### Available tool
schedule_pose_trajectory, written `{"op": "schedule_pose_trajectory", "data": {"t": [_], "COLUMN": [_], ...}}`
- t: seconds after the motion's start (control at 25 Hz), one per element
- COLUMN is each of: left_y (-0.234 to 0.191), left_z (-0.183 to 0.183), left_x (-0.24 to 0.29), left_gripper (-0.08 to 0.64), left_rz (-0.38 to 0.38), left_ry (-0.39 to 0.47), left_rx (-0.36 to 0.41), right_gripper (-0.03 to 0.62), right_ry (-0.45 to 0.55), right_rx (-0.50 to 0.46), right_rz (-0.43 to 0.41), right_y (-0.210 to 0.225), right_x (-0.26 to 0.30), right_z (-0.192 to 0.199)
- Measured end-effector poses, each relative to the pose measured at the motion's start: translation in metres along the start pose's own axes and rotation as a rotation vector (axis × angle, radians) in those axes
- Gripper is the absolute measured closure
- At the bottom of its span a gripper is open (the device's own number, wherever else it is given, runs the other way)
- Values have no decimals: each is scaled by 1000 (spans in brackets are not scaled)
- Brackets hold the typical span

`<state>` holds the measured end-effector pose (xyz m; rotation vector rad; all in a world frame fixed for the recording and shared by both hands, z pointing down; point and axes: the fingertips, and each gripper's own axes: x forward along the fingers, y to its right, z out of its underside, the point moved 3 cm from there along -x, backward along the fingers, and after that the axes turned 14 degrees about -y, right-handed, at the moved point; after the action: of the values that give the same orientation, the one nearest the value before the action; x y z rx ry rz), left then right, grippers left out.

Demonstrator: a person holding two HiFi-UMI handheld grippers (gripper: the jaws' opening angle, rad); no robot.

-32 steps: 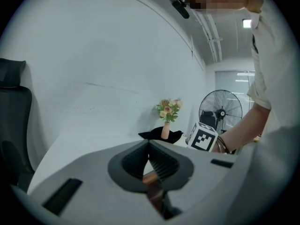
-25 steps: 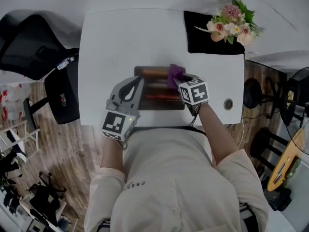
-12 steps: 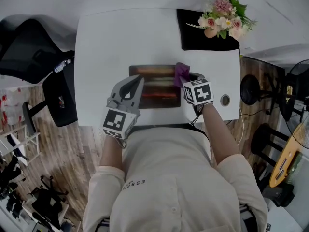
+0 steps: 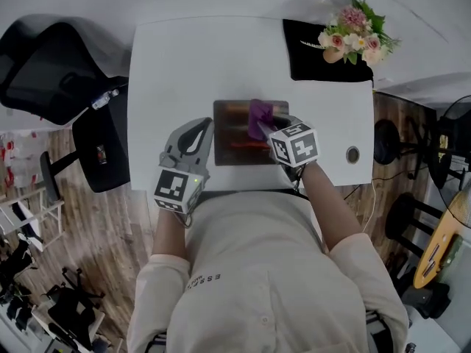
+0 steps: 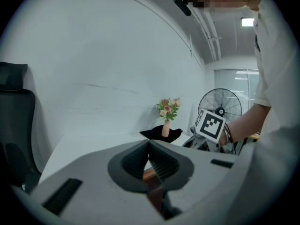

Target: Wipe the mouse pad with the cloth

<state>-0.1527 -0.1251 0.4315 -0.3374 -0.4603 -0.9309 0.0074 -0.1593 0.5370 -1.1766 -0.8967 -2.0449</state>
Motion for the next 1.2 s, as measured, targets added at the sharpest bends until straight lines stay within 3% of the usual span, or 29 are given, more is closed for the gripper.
{"op": "schedule_pose_trajectory", "data": {"t": [0.28,0.56,1.2], "left_y": [-35,-54,-22], "left_z": [23,38,24], "left_x": [-23,-33,-15], "left_gripper": [558,558,558], "left_rz": [-2,-6,6], "left_ry": [-23,-40,-50], "left_rx": [-4,-1,72], "right_gripper": [495,496,495], "right_ry": [-48,-108,-131], "right_rx": [-50,-66,5], "right_rz": [-82,-126,-81], "right_y": [-70,-109,-62], "right_x": [39,74,63], "right_z": [-11,-10,17]}}
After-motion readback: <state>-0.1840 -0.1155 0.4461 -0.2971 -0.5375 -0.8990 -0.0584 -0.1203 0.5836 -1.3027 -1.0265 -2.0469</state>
